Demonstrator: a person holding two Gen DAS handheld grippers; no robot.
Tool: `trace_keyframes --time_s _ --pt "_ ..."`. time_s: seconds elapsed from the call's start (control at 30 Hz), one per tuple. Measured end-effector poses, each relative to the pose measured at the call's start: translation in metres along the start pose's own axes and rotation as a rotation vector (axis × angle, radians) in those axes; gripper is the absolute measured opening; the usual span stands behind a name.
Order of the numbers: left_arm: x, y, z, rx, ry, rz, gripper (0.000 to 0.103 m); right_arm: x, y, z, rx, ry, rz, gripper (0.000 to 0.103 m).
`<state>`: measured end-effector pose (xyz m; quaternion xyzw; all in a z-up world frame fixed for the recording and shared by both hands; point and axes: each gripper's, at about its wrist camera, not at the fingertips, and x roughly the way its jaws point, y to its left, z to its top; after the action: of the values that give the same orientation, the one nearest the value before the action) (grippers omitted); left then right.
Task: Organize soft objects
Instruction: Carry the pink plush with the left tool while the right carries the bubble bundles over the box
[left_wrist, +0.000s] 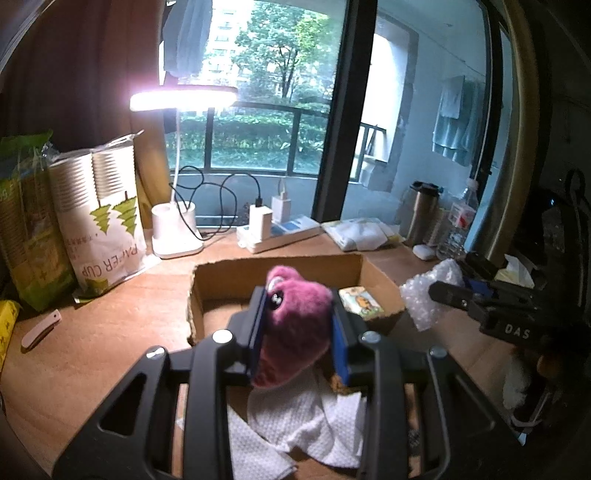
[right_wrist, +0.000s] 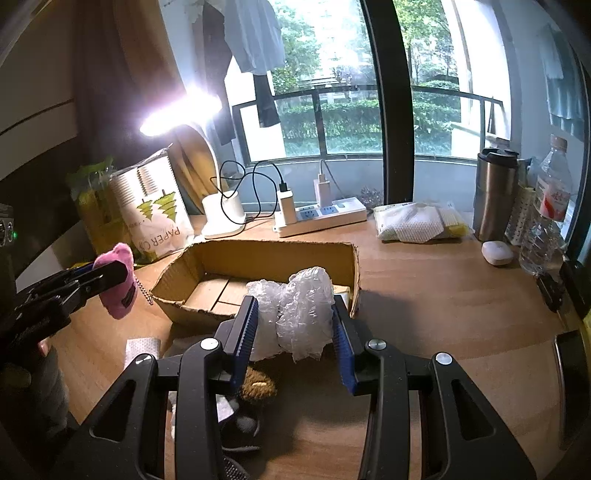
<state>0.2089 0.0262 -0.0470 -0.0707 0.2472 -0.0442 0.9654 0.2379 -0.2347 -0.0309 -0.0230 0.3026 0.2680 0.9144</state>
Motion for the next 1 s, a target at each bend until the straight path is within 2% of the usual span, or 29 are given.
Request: trace_keyframes --time_s 0.47,1.0 --pt "0.04 0.004 0.016 -0.018 0.019 0.033 0.033 0.023 -0.013 0.018 -0.006 -0.03 0.06 0.042" --pt "0.097 0.002 0.012 -0.041 0.108 0.025 0.035 0.063 -0.036 0.017 0.038 0.023 0.08 0.042"
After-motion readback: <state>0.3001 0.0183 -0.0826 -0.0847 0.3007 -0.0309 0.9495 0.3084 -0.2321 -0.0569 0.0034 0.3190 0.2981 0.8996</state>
